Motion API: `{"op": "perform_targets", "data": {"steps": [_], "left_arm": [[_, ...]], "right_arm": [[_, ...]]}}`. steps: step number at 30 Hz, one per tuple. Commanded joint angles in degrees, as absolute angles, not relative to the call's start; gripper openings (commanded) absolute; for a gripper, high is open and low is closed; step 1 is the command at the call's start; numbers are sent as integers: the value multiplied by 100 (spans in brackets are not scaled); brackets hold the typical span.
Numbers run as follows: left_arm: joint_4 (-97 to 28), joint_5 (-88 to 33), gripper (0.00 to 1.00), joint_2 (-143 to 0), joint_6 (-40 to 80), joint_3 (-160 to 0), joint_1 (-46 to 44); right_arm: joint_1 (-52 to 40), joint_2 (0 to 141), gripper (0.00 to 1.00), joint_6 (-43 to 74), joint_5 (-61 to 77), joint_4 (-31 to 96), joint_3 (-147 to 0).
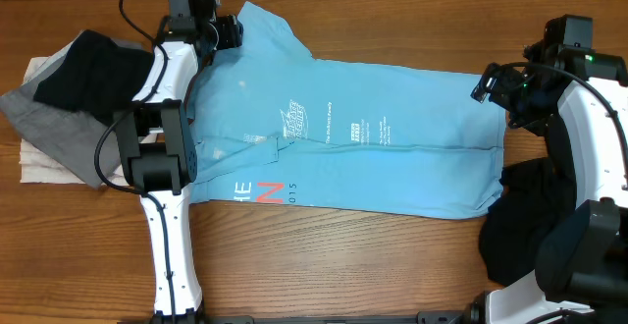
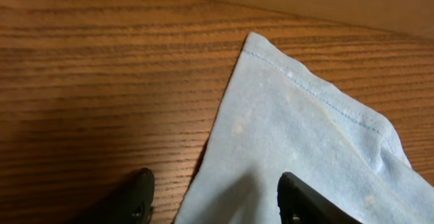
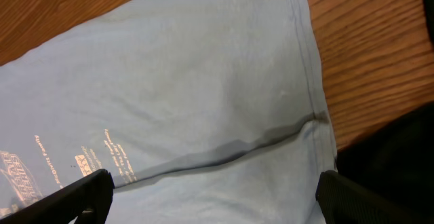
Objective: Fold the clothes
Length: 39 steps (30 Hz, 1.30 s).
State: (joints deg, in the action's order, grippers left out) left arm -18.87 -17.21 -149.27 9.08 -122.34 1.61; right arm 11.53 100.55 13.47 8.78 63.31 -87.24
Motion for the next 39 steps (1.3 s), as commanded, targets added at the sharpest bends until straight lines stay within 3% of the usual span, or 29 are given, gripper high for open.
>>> {"op": "perform_targets", "data": {"steps": [1,4,9,12,16,20,25,34,36,39], "left_arm": [[-1920,-1925,51,-15196,1033,-12352,104],[-1922,-2237,22,-15196,1033,-12361,104],[-2154,-2709,5,-15192,1116,-12394,106],[-2414,-2711,4,-15176,1192,-12407,130],[-2923,-2825,4,-15089,1221,-12608,185],[-3391,-2974,4,-14888,1219,-12853,231],[-3662,-2985,4,-14540,1170,-12875,244],[-3983,-2945,4,-14464,1157,-12875,250],[-4010,-2945,4,-14464,1157,-12875,250],[-4069,-2943,4,-14464,1157,-12875,250]], "right_arm": [[1164,10025,100,1306,906,6237,-8772],[1164,10029,100,1306,904,6152,-8772],[1164,10071,100,1308,794,5874,-8772],[1164,10191,97,1308,598,5511,-8772],[1164,10506,83,1096,390,4794,-8772],[1186,11063,91,781,390,4005,-8772],[1273,11885,91,856,128,2965,-8772],[1463,12645,91,1223,-185,2294,-8772],[1466,12739,85,1223,-134,2241,-8772],[1466,12807,51,1223,117,2318,-8772]]}}
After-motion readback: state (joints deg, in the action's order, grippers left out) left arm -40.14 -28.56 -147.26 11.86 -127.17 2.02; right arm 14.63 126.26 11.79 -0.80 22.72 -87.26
